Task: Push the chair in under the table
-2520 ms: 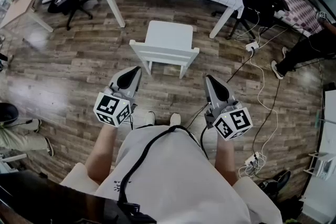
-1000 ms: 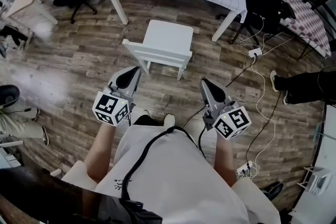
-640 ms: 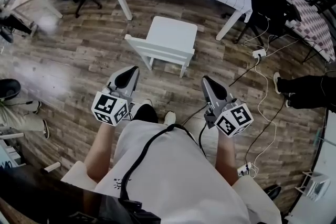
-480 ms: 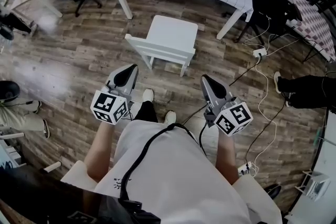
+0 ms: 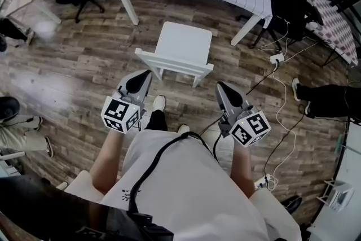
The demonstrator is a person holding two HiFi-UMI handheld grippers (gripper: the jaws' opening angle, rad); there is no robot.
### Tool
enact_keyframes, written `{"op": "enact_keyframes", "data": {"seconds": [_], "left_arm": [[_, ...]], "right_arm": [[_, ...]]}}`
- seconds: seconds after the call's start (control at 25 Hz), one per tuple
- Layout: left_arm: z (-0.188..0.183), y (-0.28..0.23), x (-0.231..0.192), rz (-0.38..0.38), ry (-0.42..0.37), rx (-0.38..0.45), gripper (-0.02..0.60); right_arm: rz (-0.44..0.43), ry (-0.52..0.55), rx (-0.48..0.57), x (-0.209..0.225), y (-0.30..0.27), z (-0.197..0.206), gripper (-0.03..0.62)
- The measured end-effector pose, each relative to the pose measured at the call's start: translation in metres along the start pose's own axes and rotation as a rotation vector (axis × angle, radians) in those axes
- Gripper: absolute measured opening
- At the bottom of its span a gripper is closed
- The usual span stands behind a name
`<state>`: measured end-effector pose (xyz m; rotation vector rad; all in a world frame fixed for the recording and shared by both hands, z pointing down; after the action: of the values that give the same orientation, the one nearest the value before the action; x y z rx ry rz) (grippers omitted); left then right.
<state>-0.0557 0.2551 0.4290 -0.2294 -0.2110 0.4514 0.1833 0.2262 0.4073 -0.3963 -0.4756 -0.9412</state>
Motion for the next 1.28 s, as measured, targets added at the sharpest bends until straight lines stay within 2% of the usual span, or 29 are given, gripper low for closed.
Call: {"op": "enact_keyframes", "data": {"seconds": [0.36,0.44,0.56,0.68,0.8,0.92,1.28], "left_arm": [[-0.009,-0.049,-0.085,0.087,-0.069,0.006,0.006],[-0.004,-0.058,-0.094,0.156,-0.103,-0.017,0.006],[0.017,-0.066,-0.103,0.3,-0.156,-0.076,0.006],[0.037,-0.07,-0.119,0.378,-0.196,-0.121,0.008],[0.048,-0.074,-0.135,0.423,-0.239,-0.133,0.008],[0.055,-0.077,-0.15,0.454,-0.235,-0.113,0.008],[0.052,-0.076,-0.168,0.444,-0.203,-0.072,0.008]], "right_arm": [[0.076,0.04,0.021,0.008,-0.078,-0.026,0.006],[0.133,0.086,-0.018,0.018,-0.093,-0.022,0.006],[0.232,0.218,-0.121,0.028,-0.117,-0.007,0.006],[0.28,0.287,-0.193,0.028,-0.142,0.004,0.006],[0.309,0.266,-0.183,0.029,-0.16,0.004,0.006],[0.329,0.231,-0.149,0.029,-0.173,0.003,0.006],[0.319,0.152,-0.098,0.022,-0.185,0.005,0.006]]}}
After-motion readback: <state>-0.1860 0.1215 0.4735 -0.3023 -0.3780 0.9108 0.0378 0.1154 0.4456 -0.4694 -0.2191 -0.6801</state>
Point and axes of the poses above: the fingertips, and each gripper's own axes: y backward along the fingers, x to its right, z out of its underside, the point moved 3 cm from there along y, backward along the fingers, and after that the axes turned 14 degrees about -y, right-handed, at the moved point
